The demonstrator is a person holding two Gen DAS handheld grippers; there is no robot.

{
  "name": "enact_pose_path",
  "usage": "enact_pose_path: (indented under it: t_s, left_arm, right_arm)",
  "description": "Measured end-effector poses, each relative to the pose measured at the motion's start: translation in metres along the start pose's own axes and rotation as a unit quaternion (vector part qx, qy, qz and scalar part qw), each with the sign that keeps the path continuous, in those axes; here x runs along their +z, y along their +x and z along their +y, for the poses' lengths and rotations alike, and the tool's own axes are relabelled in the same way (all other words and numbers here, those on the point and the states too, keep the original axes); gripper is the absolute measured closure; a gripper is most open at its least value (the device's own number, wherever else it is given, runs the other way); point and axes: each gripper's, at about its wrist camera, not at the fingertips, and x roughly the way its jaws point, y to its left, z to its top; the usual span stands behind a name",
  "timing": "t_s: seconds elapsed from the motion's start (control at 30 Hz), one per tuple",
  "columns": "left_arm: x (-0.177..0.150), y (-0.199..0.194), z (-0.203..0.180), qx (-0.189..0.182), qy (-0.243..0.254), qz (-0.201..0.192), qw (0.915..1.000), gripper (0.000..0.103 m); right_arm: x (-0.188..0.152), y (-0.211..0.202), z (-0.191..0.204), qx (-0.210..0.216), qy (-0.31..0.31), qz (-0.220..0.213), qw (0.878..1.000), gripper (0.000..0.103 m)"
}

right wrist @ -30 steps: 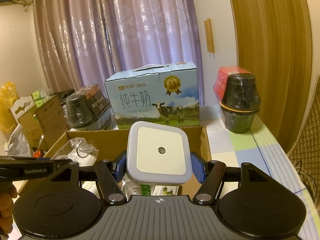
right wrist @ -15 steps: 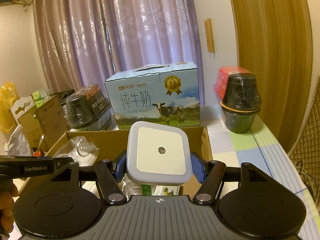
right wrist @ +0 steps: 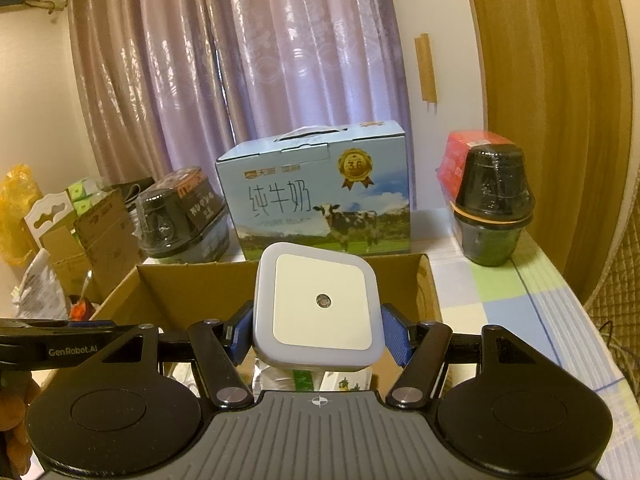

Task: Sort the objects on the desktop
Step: 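Lower the container and night light into the cardboard box and open both tools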

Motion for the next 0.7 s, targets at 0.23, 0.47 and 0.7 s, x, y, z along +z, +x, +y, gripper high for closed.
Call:
enact_pose_path:
  t_s: [0.23, 0.47, 0.7]
  left_arm:
    - [0.001, -0.003, 0.002, 0.003, -0.001, -0.003, 1.0000, 0.049]
    - [0.000, -0.003, 0.006, 0.004, -0.004, -0.001, 1.0000, 0.042]
    - [-0.001, -0.003, 0.008, 0.004, -0.006, -0.001, 1.0000, 0.039]
  right_arm:
    - [0.000, 0.006, 0.007, 0.006, -0.003, 0.003, 1.000, 0.041]
    - [0.001, 0.011, 0.013, 0.014, 0.000, 0.006, 1.000, 0.041]
    - [0.003, 0.014, 0.017, 0.017, 0.004, 0.008, 1.000, 0.041]
